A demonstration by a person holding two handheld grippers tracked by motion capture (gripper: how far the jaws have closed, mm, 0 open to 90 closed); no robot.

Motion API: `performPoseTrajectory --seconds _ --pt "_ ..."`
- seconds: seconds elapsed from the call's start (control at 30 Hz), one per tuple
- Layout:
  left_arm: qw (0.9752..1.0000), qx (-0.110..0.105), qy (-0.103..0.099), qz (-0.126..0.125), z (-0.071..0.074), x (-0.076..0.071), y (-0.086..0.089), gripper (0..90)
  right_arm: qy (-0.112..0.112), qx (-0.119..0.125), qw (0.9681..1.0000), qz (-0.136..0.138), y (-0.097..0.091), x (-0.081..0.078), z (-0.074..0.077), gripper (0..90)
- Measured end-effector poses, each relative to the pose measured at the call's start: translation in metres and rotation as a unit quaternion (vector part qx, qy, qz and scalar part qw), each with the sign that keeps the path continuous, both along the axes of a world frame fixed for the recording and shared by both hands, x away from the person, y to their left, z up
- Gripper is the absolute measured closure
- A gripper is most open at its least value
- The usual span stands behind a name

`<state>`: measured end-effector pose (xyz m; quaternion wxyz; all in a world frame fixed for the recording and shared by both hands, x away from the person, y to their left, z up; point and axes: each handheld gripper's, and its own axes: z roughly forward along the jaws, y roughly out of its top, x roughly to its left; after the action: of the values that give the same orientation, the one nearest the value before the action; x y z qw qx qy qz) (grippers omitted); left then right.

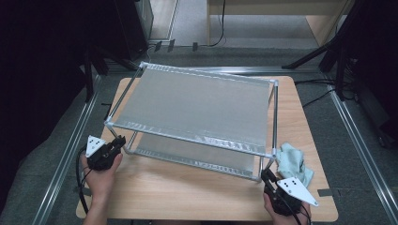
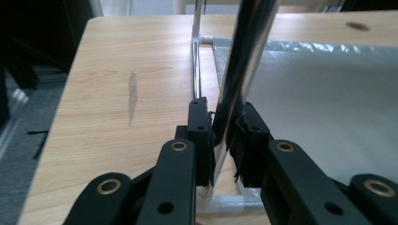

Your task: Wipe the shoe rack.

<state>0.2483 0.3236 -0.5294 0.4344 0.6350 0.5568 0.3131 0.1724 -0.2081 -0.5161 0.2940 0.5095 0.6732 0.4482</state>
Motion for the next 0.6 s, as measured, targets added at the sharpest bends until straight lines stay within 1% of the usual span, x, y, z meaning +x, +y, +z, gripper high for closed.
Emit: performPoseTrajectory --seconds 0.03,0.07,0.13,0.17,0.2,0.23,0.3,0.37,0.43,0.5,0.6 --pt "1.0 0.002 0.0 0.001 0.0 -0.002 0.001 79.8 0.001 0.001 1.0 0.0 0.001 0.002 0.001 79.4" --pt "1.0 0.0 -0.001 0.003 0.0 -0.005 0.003 79.8 0.0 -0.001 1.0 0.002 0.001 0.003 0.001 79.4" --pt "0.9999 -0.01 -0.002 0.005 0.0 -0.011 0.007 79.7 -0.001 -0.003 1.0 0.003 0.004 0.009 0.002 79.5" --pt "0.9999 -0.011 -0.002 0.005 0.001 -0.014 0.008 79.7 -0.002 -0.004 1.0 0.004 0.005 0.012 0.003 79.5" --pt "0.9998 -0.016 -0.004 0.006 0.002 -0.02 0.011 79.7 -0.001 -0.004 1.0 0.006 0.005 0.015 0.004 79.6" --pt "0.9998 -0.021 -0.004 0.005 0.002 -0.025 0.012 79.6 -0.002 -0.003 1.0 0.007 0.006 0.021 0.005 79.6" --pt "0.9996 -0.029 -0.004 0.001 0.003 -0.032 0.014 79.4 0.0 -0.001 1.0 0.005 0.007 0.028 0.007 79.6" --pt "0.9995 -0.031 -0.006 -0.008 0.003 -0.042 0.013 79.3 0.005 0.002 1.0 0.001 0.006 0.038 0.009 79.5" --pt "0.9994 -0.031 -0.009 -0.016 0.004 -0.05 0.011 79.3 0.007 0.006 0.9999 -0.006 0.003 0.045 0.011 79.4" --pt "0.999 -0.03 -0.013 -0.03 0.005 -0.06 0.007 79.4 0.009 0.013 0.9998 -0.013 -0.001 0.052 0.013 79.2" --pt "0.9982 -0.034 -0.013 -0.047 0.004 -0.072 0.002 79.3 0.012 0.015 0.9996 -0.019 -0.005 0.063 0.015 79.1"
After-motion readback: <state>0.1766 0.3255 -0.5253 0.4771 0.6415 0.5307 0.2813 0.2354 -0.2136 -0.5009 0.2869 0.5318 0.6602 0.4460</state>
